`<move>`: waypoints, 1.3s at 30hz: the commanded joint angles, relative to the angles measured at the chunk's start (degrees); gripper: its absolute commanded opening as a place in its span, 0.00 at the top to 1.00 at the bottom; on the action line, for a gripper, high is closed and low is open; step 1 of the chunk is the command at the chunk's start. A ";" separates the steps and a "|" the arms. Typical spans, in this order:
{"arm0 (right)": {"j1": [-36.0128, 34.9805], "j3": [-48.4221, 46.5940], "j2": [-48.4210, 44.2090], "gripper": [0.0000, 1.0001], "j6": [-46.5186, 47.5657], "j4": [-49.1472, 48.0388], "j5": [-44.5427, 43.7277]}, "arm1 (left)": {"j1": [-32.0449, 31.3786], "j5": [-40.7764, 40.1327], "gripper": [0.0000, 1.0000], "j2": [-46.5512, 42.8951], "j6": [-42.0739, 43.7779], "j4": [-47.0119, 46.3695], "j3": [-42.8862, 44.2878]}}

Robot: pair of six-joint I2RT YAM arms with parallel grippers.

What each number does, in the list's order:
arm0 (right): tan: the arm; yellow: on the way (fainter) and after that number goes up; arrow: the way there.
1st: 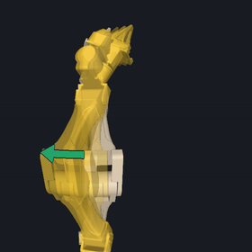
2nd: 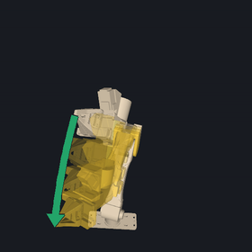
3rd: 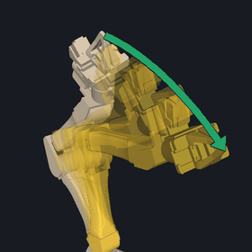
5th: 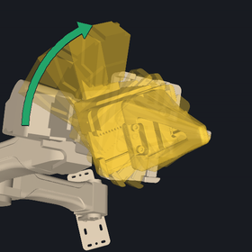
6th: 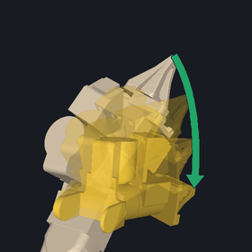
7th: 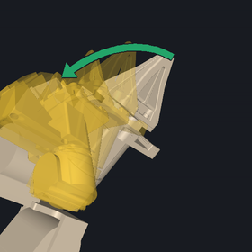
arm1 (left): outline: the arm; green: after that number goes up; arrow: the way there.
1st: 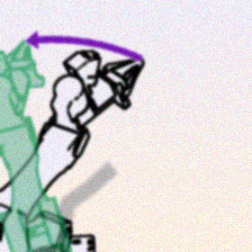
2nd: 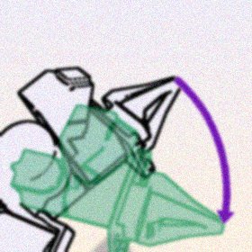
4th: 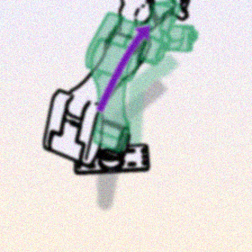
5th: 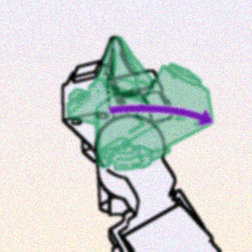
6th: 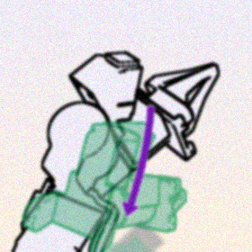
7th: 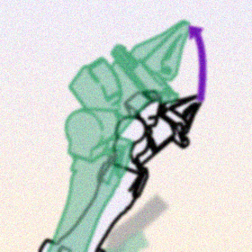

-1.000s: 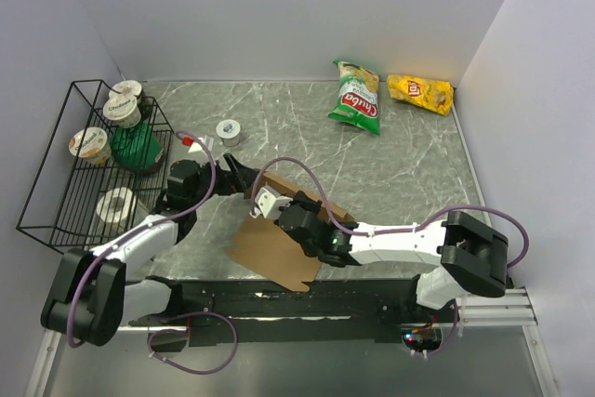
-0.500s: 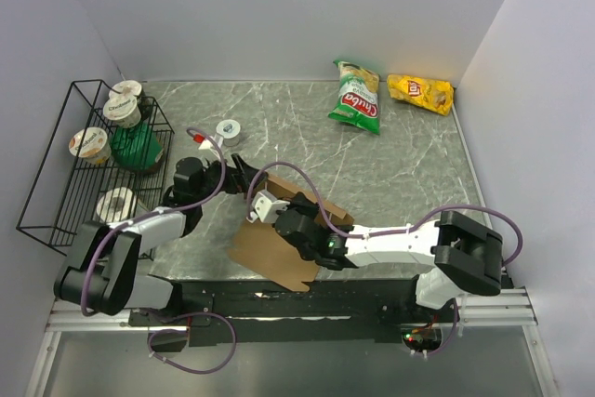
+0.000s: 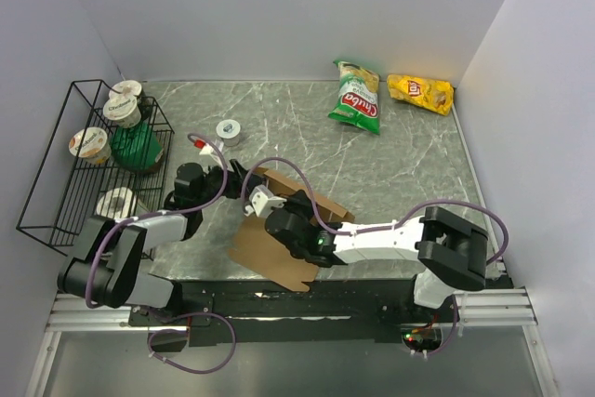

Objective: Fold the paper box

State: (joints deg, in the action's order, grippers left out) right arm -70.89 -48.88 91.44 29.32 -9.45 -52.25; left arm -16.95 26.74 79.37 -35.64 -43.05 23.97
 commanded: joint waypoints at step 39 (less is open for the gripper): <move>0.05 8.72 -1.00 1.00 -4.54 1.02 9.01 | 7.02 1.20 0.20 13.09 -3.38 -8.26 4.17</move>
State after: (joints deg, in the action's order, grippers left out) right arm -70.08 -43.79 88.23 29.28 -17.02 -49.21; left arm -9.93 23.03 89.93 -38.79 -45.58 30.46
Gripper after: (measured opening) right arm 0.008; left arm 0.827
